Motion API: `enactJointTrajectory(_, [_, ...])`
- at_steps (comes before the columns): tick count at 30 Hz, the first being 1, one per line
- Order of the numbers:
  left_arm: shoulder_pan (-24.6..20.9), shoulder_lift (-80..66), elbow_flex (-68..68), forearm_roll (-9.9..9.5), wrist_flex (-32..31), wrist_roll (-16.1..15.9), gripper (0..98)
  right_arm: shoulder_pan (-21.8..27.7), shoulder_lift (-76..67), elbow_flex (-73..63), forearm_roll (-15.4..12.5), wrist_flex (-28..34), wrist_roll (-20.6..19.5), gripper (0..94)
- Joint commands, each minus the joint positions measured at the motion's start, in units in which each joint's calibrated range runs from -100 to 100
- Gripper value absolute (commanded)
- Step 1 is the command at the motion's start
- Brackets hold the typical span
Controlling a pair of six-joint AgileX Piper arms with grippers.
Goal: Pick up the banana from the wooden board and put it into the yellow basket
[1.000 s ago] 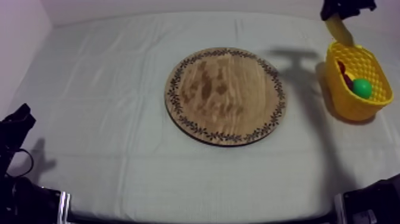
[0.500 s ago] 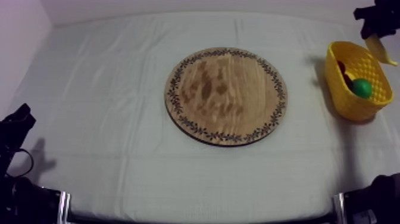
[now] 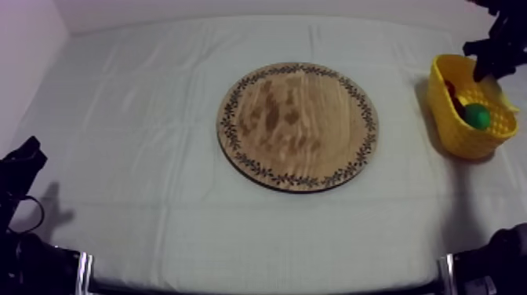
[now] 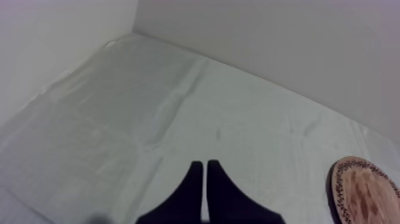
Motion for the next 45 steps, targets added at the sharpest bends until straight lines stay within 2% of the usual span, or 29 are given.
enactJointTrajectory(1, [0.0, 0.0, 0.0, -0.01, 0.0, 0.0, 0.1, 0.4, 2.0, 2.0, 0.1, -2.8, -0.3, 18.8])
enactJointTrajectory(5, [0.0, 0.0, 0.0, -0.01, 0.0, 0.0, 0.1, 1.1, 5.3, 4.4, 0.1, -6.9, -0.9, 20.0])
enactJointTrajectory(8, [0.0, 0.0, 0.0, -0.01, 0.0, 0.0, 0.1, 1.1, 7.2, 4.3, -0.3, -8.3, -1.2, 24.7])
enactJointTrajectory(11, [0.0, 0.0, 0.0, -0.01, 0.0, 0.0, 0.1, 1.1, 8.4, 3.0, -0.3, -8.9, -1.7, 35.5])
enactJointTrajectory(20, [0.0, 0.0, 0.0, -0.01, 0.0, 0.0, 0.1, 1.4, 8.4, 1.9, -0.6, -8.5, -2.8, 77.7])
enactJointTrajectory(24, [0.0, 0.0, 0.0, -0.01, 0.0, 0.0, 0.1, 1.2, 7.3, 2.9, -0.4, -8.1, -3.5, 87.5])
enactJointTrajectory(32, [0.0, 0.0, 0.0, -0.01, 0.0, 0.0, 0.1, 1.0, 3.7, 4.8, -0.1, -8.5, -3.3, 89.8])
enactJointTrajectory(37, [0.0, 0.0, 0.0, -0.01, 0.0, 0.0, 0.1, 1.7, -0.5, 5.2, -1.0, -8.6, -3.0, 81.9])
enactJointTrajectory(45, [0.0, 0.0, 0.0, -0.01, 0.0, 0.0, 0.1, 2.8, -10.1, 7.2, -4.1, -8.8, -0.9, 67.0])
